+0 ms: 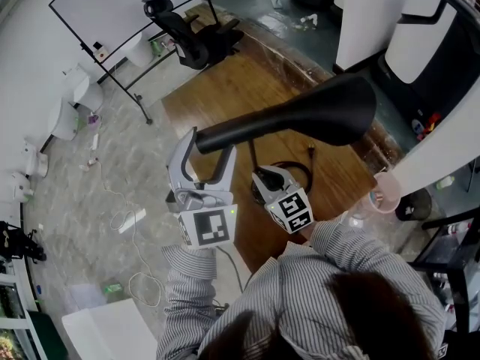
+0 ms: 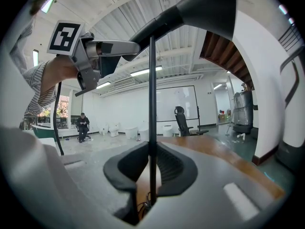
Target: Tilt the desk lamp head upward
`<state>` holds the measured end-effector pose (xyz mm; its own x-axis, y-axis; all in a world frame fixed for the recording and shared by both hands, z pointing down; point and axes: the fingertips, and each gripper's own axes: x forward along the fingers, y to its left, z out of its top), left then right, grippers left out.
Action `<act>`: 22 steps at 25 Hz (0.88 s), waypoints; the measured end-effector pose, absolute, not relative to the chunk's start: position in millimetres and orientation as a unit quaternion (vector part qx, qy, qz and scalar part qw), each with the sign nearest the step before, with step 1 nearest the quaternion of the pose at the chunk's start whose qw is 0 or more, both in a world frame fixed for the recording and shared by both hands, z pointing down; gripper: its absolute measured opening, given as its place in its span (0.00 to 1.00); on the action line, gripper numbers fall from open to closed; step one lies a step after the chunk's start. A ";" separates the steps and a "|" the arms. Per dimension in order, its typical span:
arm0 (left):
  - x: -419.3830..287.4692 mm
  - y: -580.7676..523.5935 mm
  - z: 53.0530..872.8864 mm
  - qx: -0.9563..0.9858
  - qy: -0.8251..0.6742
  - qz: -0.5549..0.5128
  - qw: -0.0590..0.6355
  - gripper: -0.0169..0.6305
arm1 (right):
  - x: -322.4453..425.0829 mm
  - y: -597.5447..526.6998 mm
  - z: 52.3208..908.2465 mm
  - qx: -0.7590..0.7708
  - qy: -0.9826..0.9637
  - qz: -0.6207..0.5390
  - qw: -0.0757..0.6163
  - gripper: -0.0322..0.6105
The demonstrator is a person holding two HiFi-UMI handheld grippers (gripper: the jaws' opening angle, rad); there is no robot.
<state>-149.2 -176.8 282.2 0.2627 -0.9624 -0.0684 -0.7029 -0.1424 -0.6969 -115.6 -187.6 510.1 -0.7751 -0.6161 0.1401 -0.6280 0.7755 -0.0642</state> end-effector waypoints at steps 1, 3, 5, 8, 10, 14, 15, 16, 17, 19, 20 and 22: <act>-149.1 -177.4 283.3 -0.731 0.573 -0.196 0.315 0.51 | -115.5 -188.3 510.4 0.331 -0.941 0.054 0.056 0.13; -147.9 -177.9 284.3 -0.739 0.574 -0.177 0.306 0.50 | -115.2 -189.1 510.5 0.331 -0.940 0.054 0.055 0.13; -147.7 -177.2 286.5 -0.750 0.572 -0.161 0.290 0.49 | -115.1 -189.0 510.5 0.332 -0.940 0.055 0.055 0.13; -149.6 -176.5 291.0 -0.760 0.573 -0.149 0.268 0.48 | -115.8 -189.0 510.1 0.333 -0.939 0.057 0.055 0.13; -150.2 -177.0 291.0 -0.761 0.576 -0.145 0.262 0.47 | -116.1 -189.6 508.7 0.334 -0.939 0.058 0.055 0.13; -149.7 -177.2 293.5 -0.767 0.577 -0.138 0.246 0.47 | -116.2 -189.4 508.2 0.334 -0.939 0.061 0.056 0.13; -149.5 -176.7 295.7 -0.769 0.576 -0.137 0.241 0.46 | -116.1 -189.0 509.0 0.334 -0.939 0.062 0.056 0.13; -149.0 -176.3 297.8 -0.771 0.575 -0.134 0.236 0.45 | -115.7 -188.8 509.6 0.334 -0.939 0.062 0.057 0.13; -148.5 -176.2 299.9 -0.774 0.575 -0.131 0.232 0.45 | -115.3 -188.8 510.1 0.334 -0.939 0.062 0.057 0.13; -148.4 -176.0 303.7 -0.777 0.575 -0.128 0.223 0.43 | -115.2 -188.6 510.4 0.334 -0.939 0.062 0.059 0.13; -148.8 -175.9 305.2 -0.778 0.575 -0.128 0.220 0.42 | -115.6 -188.4 510.2 0.334 -0.939 0.062 0.059 0.13; -149.0 -176.3 306.9 -0.779 0.575 -0.127 0.215 0.42 | -116.2 -188.5 509.3 0.334 -0.939 0.062 0.060 0.13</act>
<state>-149.0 -176.3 306.9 0.3066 -0.9506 -0.0489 -0.8411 -0.2465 -0.4814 -116.2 -188.5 509.3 -0.7700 -0.6191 0.1544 -0.6340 0.7697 -0.0752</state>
